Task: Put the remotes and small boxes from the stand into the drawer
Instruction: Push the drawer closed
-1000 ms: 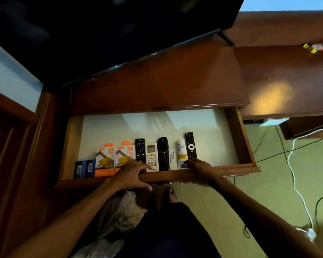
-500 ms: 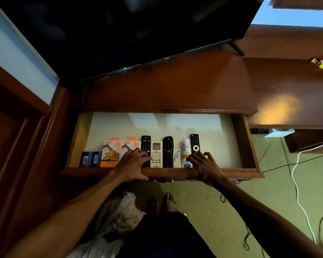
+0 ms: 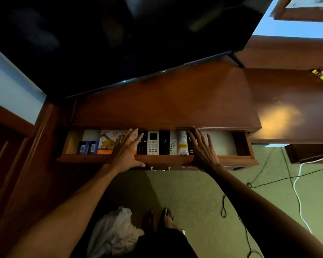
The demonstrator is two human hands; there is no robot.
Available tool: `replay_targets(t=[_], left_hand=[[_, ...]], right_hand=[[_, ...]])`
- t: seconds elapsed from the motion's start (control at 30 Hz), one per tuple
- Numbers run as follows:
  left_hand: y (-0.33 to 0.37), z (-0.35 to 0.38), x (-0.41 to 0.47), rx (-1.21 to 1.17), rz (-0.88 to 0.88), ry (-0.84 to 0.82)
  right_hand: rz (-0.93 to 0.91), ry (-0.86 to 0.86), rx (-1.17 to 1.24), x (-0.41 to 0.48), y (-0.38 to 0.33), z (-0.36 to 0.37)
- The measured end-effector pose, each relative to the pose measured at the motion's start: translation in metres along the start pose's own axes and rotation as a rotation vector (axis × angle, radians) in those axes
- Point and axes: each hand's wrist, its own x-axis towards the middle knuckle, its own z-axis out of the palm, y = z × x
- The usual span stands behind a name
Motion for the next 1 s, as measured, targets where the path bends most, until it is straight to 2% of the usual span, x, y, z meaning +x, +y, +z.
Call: replay_targets(t=[0.2, 0.3, 0.57, 0.87, 1.0], left_hand=[[-0.018, -0.004, 0.05, 0.049, -0.028, 0.066], [-0.028, -0.006, 0.07, 0.062, -0.03, 0.08], [-0.035, 0.005, 0.084, 0.042, -0.038, 0.205], [-0.022, 0.015, 0.091, 0.01, -0.138, 0.348], [-0.016, 0.016, 0.091, -0.019, -0.17, 0.355]], right_hand=[[0.051, 0.017, 0.048, 0.049, 0.023, -0.001], [0.059, 0.091, 0.061, 0.061, 0.028, 0.003], [0.125, 0.248, 0.293, 0.068, 0.025, 0.019], [0.162, 0.318, 0.184, 0.077, 0.026, 0.016], [0.161, 0.279, 0.188, 0.078, 0.027, 0.009]])
